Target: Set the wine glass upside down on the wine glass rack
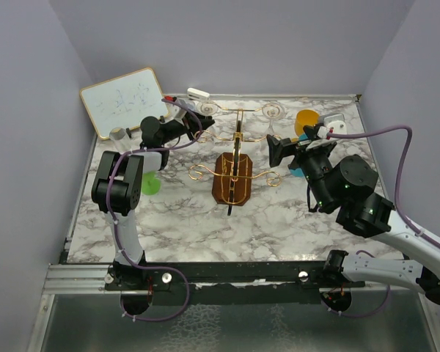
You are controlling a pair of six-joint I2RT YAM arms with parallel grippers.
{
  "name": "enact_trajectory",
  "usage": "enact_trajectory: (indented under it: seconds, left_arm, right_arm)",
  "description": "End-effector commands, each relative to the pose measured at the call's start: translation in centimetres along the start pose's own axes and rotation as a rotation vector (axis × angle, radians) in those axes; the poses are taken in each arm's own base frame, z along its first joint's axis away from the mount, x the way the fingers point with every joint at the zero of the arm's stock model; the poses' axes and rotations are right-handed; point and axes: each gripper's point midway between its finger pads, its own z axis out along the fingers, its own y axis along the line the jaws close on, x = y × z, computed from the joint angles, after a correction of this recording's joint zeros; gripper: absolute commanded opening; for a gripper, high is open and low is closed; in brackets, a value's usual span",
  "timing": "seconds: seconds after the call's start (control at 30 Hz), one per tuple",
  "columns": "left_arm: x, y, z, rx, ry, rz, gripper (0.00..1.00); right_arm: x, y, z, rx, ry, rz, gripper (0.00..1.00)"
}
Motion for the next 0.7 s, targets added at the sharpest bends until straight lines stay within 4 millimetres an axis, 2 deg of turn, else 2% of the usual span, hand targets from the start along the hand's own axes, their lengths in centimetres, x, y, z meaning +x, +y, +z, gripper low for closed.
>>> enact_trajectory:
  seconds: [0.0,0.27,0.33,0.5,0.67]
  left_arm:
    - [-2.5,-0.6,0.6,0.035,-0.028,0.079,0.25]
    - [-2.9,-0.5,0.5,0.021,-0.026,0.1,0.43]
    - [-3.0,-0.5,0.5,0.019,-0.024,0.098,0.54]
    - [-3.3,-0.4,0.4,0.012,-0.018,0.109,0.69]
    - [-3.6,0.2,0.1,-0.012,-0.003,0.108,0.77]
  right_arm:
    - [-0.3,-0.3,-0.1,0.015,-0.019,0.013,0.99]
    - [-0.4,-0.1,0.1,0.01,-0.027,0.01,0.99]
    - [-0.5,-0.1,0.2,0.011,-0.028,0.008,0.99]
    - [-1.1,-0.2,0.2,0.016,-0.044,0.013,0.99]
    - [-1.6,0.2,0.4,0.0,-0.055,0.023,0.99]
